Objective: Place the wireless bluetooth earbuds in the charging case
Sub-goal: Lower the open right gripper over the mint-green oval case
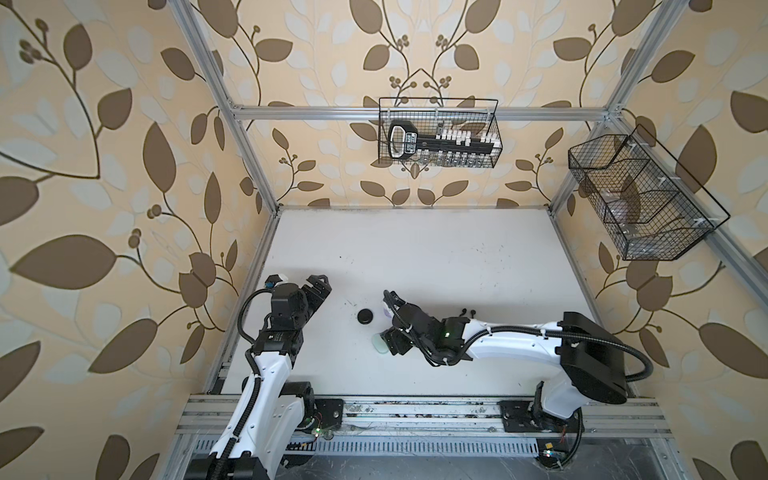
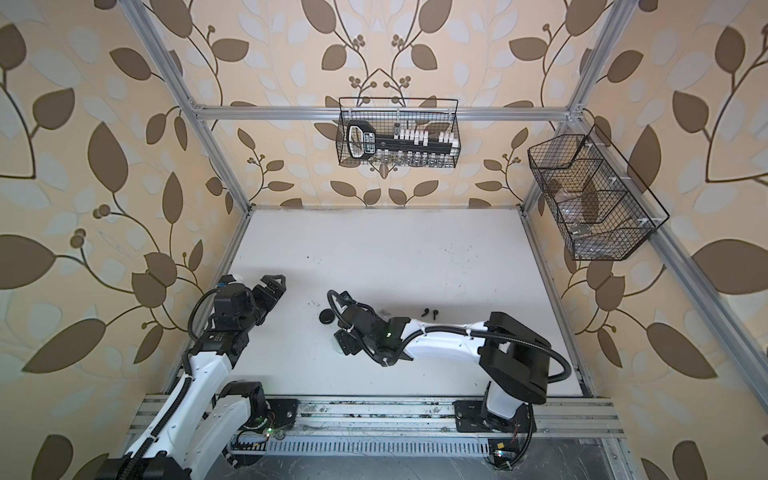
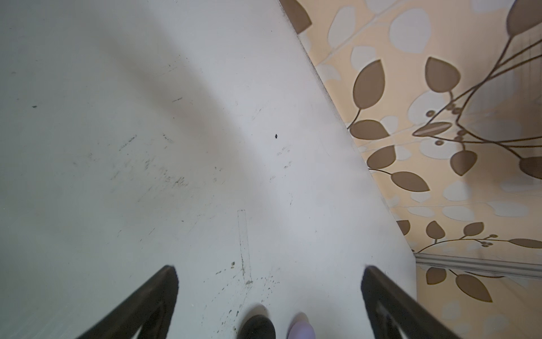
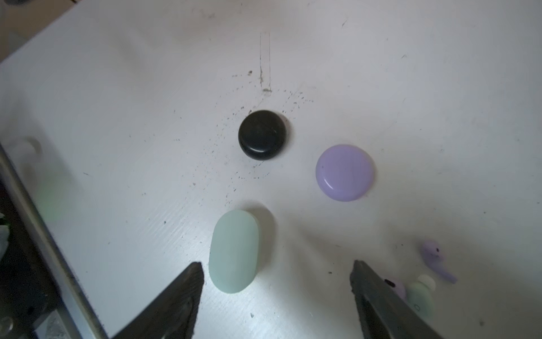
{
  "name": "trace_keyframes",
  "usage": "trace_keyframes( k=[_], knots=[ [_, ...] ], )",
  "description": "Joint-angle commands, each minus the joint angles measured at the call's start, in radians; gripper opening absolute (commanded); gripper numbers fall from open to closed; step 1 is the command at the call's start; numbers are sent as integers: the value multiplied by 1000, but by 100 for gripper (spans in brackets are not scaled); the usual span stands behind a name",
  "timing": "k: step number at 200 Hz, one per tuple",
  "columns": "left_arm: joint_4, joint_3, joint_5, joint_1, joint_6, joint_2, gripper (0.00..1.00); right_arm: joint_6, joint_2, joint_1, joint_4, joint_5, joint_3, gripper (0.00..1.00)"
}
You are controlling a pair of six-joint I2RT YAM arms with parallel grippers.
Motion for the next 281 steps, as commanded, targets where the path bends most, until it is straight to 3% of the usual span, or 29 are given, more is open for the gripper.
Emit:
trace_keyframes(
  k=[1,65,94,125,142,175,281],
  knots=[
    [18,13,-52,6,6,3,99,16,26,3,-73,-4,31,81],
    [-43,66,-70,6,18,64,99,27,93,14,-110,-30,74,80],
    [-46,46,-110,7,22,18,99,63,117,-14,-145,7,82,59],
    [-47,42,-114,7,21,-1,99,89,140,-66,-140,-87,70,44],
    [-55,49,-119,6,22,-3,99,91,150,-54,-122,-122,69,44],
    [-82,54,-156,7,34,-16,99,78,171,0,-152,-73,109,44],
    [-88,58,-168,7,33,-18,99,77,243,50,-176,-78,182,44]
  ],
)
